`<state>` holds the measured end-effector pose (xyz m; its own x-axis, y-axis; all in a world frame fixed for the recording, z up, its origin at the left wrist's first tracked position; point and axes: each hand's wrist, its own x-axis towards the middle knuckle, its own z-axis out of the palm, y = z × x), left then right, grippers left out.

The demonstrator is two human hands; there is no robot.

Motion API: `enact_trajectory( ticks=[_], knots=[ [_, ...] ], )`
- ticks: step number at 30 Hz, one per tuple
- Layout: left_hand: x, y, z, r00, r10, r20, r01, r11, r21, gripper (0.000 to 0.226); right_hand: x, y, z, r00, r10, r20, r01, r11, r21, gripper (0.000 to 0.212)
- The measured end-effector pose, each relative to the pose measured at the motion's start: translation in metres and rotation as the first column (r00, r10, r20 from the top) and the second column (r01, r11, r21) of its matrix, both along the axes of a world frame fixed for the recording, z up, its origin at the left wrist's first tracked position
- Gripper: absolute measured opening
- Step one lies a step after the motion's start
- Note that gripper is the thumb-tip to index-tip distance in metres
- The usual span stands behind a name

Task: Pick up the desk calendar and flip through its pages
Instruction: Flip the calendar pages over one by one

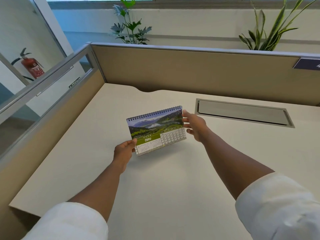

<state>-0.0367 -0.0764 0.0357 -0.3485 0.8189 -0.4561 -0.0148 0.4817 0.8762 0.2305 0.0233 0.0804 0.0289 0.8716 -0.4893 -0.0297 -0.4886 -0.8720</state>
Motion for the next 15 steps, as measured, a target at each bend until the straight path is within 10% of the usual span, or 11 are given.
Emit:
enact_trajectory(
  ticks=[5, 15],
  knots=[
    [0.003, 0.003, 0.004, 0.999, 0.034, 0.012, -0.034, 0.999, -0.016, 0.02, 0.001, -0.005, -0.015, 0.993, -0.035, 0.115, 0.037, 0.999, -0.017, 0.018],
    [0.006, 0.004, 0.011, 0.996, 0.084, 0.016, -0.084, 0.996, -0.034, 0.052, 0.013, -0.014, -0.019, 0.986, 0.164, 0.019, -0.163, 0.986, -0.032, 0.045]
  ],
)
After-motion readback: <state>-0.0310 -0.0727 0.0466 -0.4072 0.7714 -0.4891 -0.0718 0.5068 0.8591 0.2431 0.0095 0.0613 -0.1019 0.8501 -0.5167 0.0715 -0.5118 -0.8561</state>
